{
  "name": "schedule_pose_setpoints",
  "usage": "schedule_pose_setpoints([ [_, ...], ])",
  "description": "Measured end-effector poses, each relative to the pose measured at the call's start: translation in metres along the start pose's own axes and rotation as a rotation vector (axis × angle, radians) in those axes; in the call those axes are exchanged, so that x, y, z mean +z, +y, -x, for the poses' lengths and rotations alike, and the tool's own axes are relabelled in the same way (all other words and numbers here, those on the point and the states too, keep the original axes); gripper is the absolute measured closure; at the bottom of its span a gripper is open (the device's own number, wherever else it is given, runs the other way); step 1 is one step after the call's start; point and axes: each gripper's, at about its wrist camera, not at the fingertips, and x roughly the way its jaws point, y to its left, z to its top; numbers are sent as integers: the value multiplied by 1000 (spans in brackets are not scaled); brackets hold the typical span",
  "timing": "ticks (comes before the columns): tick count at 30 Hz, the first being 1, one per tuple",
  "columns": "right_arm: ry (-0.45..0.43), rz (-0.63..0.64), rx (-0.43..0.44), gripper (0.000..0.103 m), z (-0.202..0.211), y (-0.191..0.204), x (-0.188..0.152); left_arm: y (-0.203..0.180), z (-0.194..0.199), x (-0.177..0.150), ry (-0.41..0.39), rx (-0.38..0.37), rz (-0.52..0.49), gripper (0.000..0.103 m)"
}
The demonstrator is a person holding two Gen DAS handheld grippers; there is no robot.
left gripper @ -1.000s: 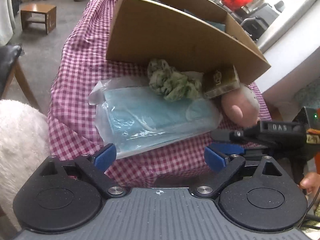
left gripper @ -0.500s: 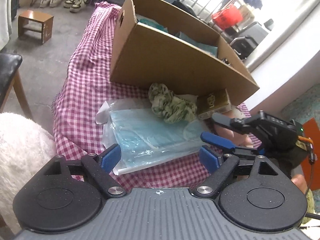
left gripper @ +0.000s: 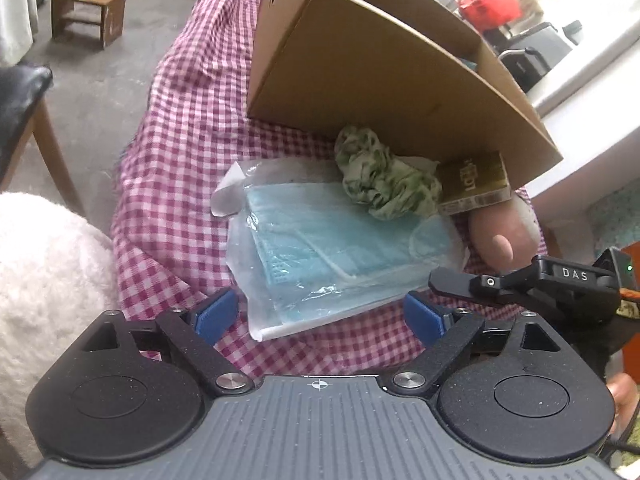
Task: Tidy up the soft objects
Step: 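Close the right gripper on the edge of the face mask bag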
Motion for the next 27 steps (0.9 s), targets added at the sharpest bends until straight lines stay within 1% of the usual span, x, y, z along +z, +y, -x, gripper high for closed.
schedule_pose_setpoints([
  [2,-1,-8,12,60,1,-2,2,1,-2,2,0,-25,13,7],
  [5,2,-29,38,60,2,-7,4,6,-2,4,-3,-71,64,6],
  [9,7,-58,69,61,4,-15,5,24,-2,4,26,-227,205,6],
  [10,9,-57,70,60,4,-15,5,26,1,3,23,-257,230,6],
  [12,13,-50,72,60,6,-16,5,28,6,2,8,-293,253,6],
  [15,23,-73,103,57,5,-20,4,30,16,2,-11,-329,263,6],
  [18,33,-100,138,57,5,-25,5,32,23,3,-21,-357,273,6],
  [23,15,-153,194,56,6,-32,6,34,31,2,-34,-409,280,6],
  [25,-2,-165,218,57,5,-34,6,30,32,4,-40,-419,280,6],
  [27,-8,-169,227,61,2,-35,5,28,32,5,-48,-425,273,6],
])
